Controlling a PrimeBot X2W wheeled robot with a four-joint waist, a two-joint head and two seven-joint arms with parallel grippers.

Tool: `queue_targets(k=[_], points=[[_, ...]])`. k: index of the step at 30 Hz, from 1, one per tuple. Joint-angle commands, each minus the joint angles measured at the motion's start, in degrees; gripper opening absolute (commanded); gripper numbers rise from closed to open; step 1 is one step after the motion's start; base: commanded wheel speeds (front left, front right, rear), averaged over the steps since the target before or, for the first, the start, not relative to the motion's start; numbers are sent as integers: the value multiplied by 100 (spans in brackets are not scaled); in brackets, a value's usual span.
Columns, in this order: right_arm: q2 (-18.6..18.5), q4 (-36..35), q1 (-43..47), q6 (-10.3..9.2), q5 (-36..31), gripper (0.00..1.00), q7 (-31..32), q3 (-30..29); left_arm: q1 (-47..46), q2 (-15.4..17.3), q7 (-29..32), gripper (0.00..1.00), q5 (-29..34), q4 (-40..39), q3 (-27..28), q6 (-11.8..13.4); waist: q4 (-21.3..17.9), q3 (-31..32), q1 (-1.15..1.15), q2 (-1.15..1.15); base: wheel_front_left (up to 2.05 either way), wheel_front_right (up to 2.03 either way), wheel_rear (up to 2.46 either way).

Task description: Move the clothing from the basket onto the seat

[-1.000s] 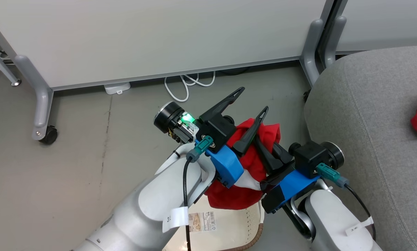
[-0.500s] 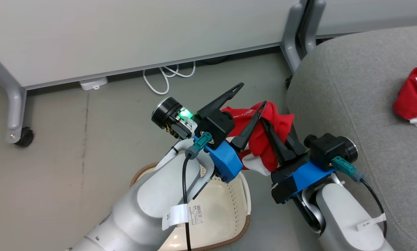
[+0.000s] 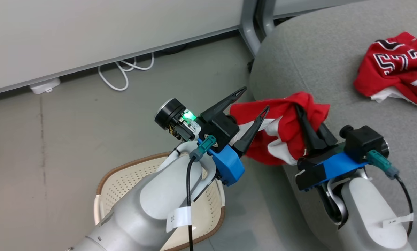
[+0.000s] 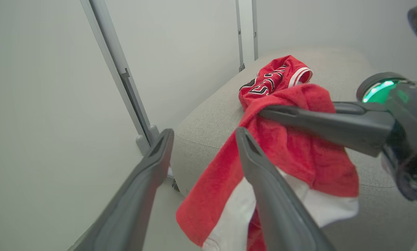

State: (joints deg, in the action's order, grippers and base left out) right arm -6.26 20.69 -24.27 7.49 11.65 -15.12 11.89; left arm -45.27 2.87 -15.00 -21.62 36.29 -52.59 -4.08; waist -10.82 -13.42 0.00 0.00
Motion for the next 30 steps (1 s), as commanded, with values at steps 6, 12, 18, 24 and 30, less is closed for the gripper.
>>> queue_targets(k=[6,12,18,24,30], points=[[-49,-194,151,1,-42,0,-5,-393,-95,3,-27,100,27,20,-179,-53,-398,-216,0,0,0,0,0],[-39,-339,322,1,-70,0,-5,-772,-50,3,-27,100,-14,18,-336,-64,-629,-318,0,0,0,0,0],[-82,-443,471,1,-69,0,-5,-992,44,4,-27,100,-45,10,-499,-86,-766,-379,0,0,0,0,0],[-87,-498,678,1,-71,0,-5,-1117,98,4,-27,100,-92,9,-631,-66,-865,-413,0,0,0,0,0],[-54,-497,722,1,-50,0,-5,-1137,94,4,-27,100,-111,28,-670,-50,-915,-415,0,0,0,0,0]])
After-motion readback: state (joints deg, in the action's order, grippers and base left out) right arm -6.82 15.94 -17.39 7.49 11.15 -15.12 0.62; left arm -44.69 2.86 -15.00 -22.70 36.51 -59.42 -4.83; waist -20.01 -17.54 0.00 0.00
